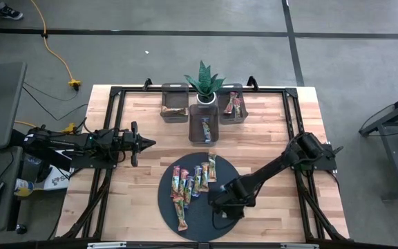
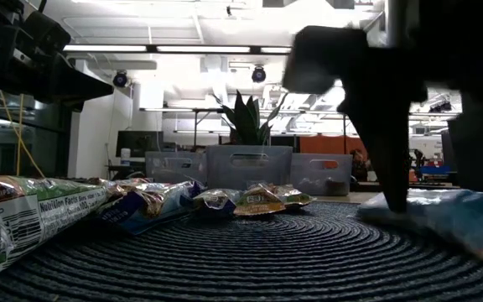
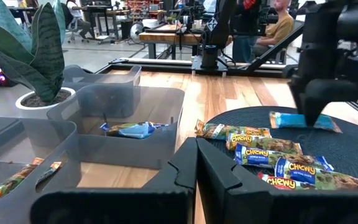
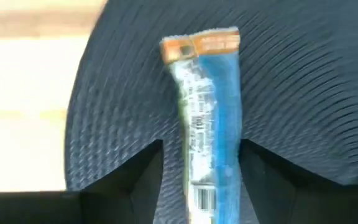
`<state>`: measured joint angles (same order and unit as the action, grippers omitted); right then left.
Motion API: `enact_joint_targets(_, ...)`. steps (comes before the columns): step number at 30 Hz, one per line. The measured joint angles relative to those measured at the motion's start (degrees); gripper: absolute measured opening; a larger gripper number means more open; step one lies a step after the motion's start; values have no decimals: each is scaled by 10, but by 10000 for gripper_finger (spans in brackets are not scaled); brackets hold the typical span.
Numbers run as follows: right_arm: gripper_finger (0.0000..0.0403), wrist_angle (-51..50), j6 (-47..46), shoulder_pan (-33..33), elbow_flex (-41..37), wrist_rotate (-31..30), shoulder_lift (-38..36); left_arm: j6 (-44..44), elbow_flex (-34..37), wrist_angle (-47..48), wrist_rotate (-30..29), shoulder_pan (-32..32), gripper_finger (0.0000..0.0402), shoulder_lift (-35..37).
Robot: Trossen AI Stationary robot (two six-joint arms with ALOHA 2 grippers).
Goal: Pick and place Granola Bars by type
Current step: Put the yellow granola bar into the left black bin
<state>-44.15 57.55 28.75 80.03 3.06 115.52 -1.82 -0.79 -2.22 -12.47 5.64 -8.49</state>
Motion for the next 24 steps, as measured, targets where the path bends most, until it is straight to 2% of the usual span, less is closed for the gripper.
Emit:
enact_joint_targets(5,193,13,0,1,-26,-5,0,0,0,0,0,0,1,0)
enact_joint_targets(18,191,50,-34,-3,-30,5,0,0,0,0,0,0,1,0)
enact_joint_targets(24,168,48,-37,-2,-30,5,0,0,0,0,0,0,1,0)
